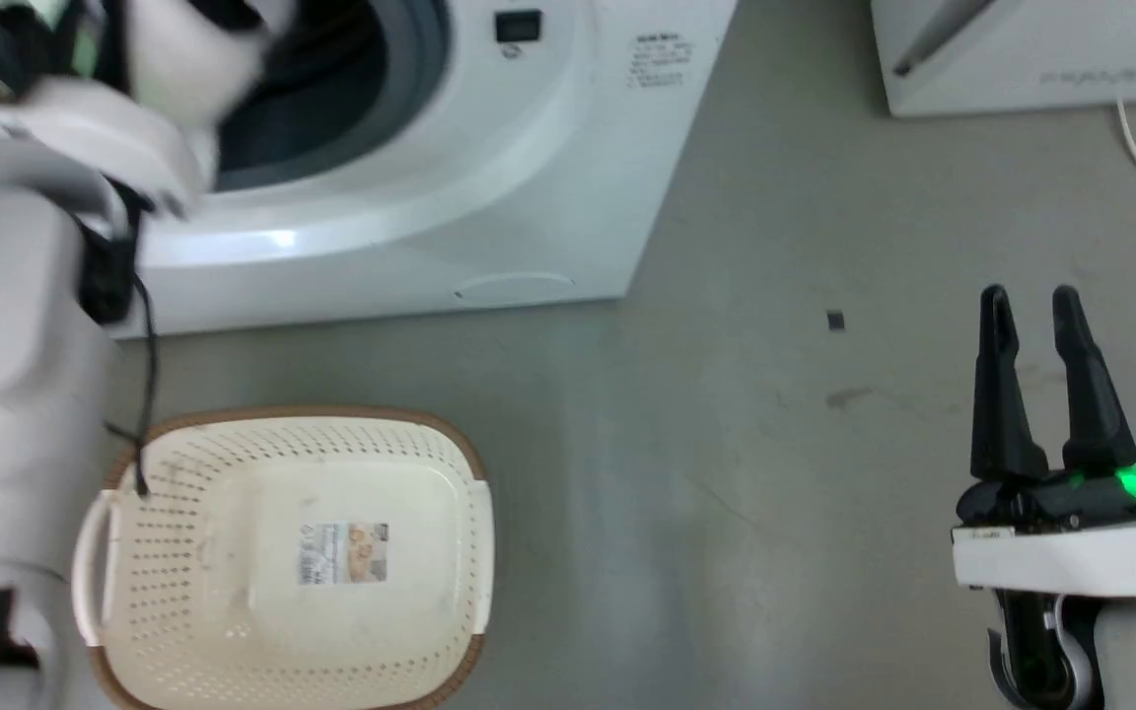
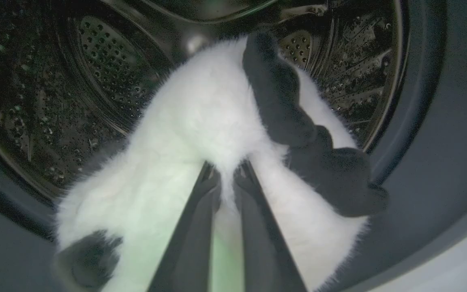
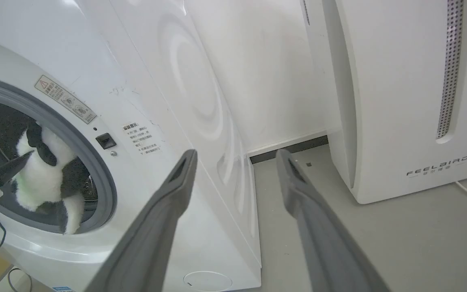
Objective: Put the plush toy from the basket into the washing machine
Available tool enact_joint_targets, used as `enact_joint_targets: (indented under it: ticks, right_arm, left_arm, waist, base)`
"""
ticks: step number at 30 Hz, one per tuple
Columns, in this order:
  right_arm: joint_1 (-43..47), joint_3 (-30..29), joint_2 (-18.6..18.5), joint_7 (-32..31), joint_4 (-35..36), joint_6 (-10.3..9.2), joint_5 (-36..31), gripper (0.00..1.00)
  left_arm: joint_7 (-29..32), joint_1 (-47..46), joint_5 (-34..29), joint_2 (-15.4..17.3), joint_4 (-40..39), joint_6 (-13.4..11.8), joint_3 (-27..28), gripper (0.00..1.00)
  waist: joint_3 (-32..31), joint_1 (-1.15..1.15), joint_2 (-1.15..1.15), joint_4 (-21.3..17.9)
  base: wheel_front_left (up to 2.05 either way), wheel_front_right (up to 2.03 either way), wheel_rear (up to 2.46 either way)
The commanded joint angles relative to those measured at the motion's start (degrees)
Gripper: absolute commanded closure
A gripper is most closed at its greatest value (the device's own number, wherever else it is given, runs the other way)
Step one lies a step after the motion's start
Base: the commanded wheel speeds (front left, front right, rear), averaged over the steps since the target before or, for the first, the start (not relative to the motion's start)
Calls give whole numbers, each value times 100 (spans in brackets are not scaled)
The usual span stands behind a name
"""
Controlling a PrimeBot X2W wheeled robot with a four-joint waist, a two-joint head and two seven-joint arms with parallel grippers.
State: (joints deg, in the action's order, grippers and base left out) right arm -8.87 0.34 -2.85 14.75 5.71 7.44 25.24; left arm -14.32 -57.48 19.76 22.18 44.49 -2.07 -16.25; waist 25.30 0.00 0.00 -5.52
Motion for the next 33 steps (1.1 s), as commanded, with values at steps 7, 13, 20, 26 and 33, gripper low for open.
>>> enact_joint_targets:
  ticks: [7, 13, 20, 26, 33]
  right_arm:
    - [-442, 79, -3, 25, 69, 5, 261, 0]
    - [-598, 119, -3, 25, 128, 5, 378, 0]
    - [-688, 146, -3, 25, 179, 5, 449, 0]
    - [-704, 82, -3, 25, 188, 5, 445, 0]
    - [-715, 67, -3, 25, 119, 5, 378, 0]
  left_arm:
    - [5, -1425, -165, 463, 581, -1, 92, 100]
    - [-27, -2292, -294, 643, 959, -49, 83, 100]
    - [-61, -2804, -437, 860, 1263, -162, 84, 100]
    - [-66, -2751, -525, 825, 997, -326, 137, 0]
    - [-67, -2186, -490, 713, 744, -419, 350, 0]
  waist:
    - [1066, 0, 0, -731]
    - [1533, 0, 0, -969]
    - [1819, 0, 0, -1131]
    - [1890, 0, 0, -1072]
    - [1717, 0, 0, -934]
  base:
    - [0, 0, 0]
    - [0, 0, 0]
    - [0, 0, 0]
    - [0, 0, 0]
    - [0, 0, 0]
